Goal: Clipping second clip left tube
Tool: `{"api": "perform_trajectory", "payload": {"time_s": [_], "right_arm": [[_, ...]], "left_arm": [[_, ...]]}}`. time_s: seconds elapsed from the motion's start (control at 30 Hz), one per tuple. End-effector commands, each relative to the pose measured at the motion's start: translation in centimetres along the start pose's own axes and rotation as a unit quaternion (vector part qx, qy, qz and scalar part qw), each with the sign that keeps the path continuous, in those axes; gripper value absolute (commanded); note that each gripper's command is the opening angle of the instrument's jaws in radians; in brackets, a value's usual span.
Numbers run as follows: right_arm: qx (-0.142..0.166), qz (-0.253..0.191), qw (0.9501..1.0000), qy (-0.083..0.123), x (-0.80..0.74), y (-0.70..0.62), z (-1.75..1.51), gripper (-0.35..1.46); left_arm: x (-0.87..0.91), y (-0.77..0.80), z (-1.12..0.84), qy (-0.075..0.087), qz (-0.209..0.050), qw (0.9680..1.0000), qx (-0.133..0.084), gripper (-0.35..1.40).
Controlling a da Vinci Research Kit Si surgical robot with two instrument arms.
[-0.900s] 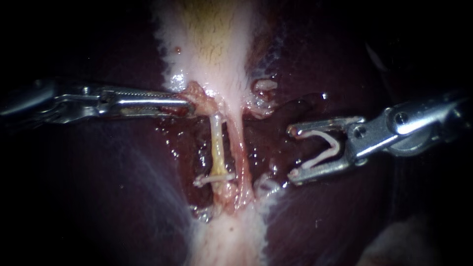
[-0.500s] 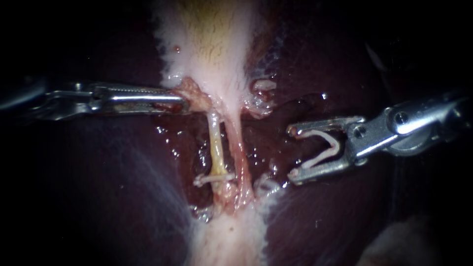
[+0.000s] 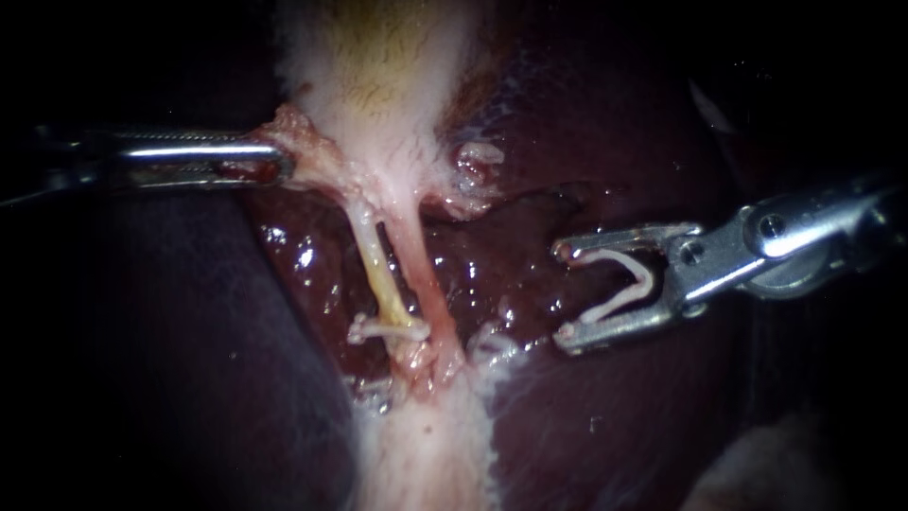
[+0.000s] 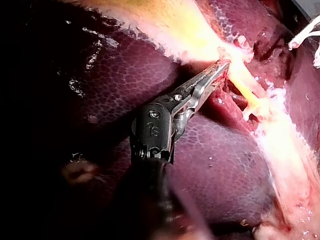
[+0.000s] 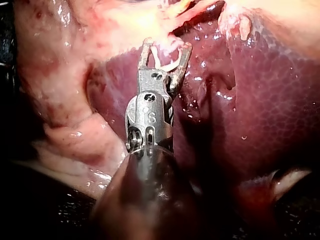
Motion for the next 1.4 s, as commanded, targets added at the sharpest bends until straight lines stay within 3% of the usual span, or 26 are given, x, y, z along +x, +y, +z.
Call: {"api": "perform_trajectory", "payload": {"time_s": [0.03,0.17,0.37,0.6,0.83,1.4], "right_arm": [[-0.002,0.000,1.0000,-0.001,0.01,-0.01,0.04,0.50],[-0.001,0.020,0.9998,0.000,0.05,-0.05,0.23,0.50],[0.023,0.050,0.9985,0.003,0.07,-0.12,0.59,0.50],[0.028,0.073,0.9970,0.003,0.08,-0.11,0.95,0.49],[0.032,0.083,0.9960,0.003,0.04,-0.01,1.20,0.49],[0.035,0.105,0.9938,0.001,-0.25,0.27,1.60,0.49]], "left_arm": [[-0.01,-0.01,0.01,0.000,0.001,1.0000,0.000,-0.35],[-0.04,0.00,0.04,0.000,0.001,1.0000,0.001,-0.35],[-0.06,0.00,0.07,0.001,0.002,1.0000,0.003,-0.35],[-0.07,0.00,0.08,0.001,0.002,1.0000,0.003,-0.35],[-0.07,0.00,0.08,0.001,0.002,1.0000,0.003,-0.35],[-0.07,0.01,0.08,0.001,0.002,1.0000,0.004,-0.35]]}}
